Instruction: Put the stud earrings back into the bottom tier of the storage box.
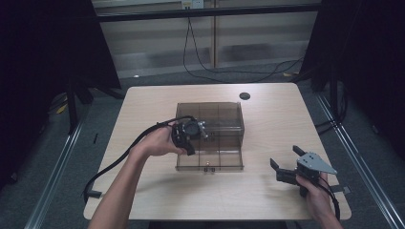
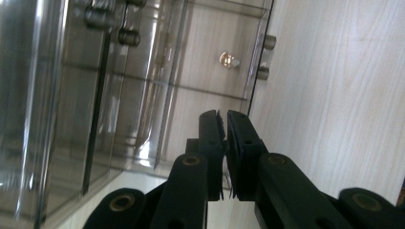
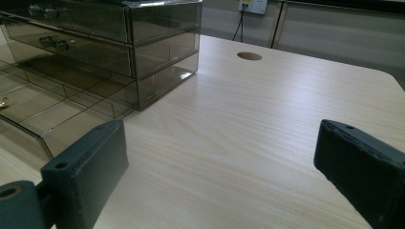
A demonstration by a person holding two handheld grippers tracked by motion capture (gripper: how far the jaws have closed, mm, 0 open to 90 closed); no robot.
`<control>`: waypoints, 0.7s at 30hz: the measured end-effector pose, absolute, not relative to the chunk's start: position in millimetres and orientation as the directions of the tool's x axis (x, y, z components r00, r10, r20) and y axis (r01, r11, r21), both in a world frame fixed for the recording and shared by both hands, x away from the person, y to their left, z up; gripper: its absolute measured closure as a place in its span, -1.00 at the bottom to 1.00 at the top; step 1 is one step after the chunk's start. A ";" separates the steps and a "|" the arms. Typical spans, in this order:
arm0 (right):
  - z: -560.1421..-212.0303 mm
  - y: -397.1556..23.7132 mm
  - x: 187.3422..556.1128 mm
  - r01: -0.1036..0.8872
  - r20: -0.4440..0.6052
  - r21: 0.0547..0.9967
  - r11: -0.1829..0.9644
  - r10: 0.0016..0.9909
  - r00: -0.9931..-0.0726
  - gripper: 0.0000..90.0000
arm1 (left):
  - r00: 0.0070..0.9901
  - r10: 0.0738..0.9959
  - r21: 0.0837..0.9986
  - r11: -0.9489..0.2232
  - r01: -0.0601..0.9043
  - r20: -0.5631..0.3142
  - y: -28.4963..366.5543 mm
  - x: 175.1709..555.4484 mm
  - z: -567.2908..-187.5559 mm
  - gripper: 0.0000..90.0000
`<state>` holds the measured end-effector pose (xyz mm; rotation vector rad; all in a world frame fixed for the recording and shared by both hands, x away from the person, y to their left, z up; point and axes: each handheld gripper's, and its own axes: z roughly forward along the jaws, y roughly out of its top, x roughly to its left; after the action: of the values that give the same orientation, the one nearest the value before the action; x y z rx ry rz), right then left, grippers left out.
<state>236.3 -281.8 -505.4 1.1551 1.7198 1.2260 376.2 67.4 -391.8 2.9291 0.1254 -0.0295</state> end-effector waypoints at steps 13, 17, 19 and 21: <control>-505.4 -281.8 236.4 0.256 -0.051 0.955 0.147 0.936 -0.347 -0.92 | 0.997 0.054 0.209 -0.976 0.062 -0.046 36.9 379.2 -399.5 0.90; -505.5 -280.4 236.6 0.255 -0.062 0.954 0.160 0.934 -0.351 -0.92 | 0.998 0.055 0.211 -0.975 0.061 -0.038 29.9 376.8 -408.4 0.90; -505.5 -280.2 236.5 0.255 -0.064 0.953 0.163 0.932 -0.358 -0.92 | 0.996 0.078 0.209 -0.974 0.086 -0.044 25.2 377.1 -418.4 0.90; -505.4 -280.3 236.7 0.257 -0.065 0.953 0.161 0.936 -0.346 -0.92 | 0.997 0.051 0.189 -0.980 0.062 -0.063 23.3 379.8 -421.4 0.89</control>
<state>236.7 -280.3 -505.4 1.1449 1.7302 1.2155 379.8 23.3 -421.4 2.9475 0.0845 -0.0852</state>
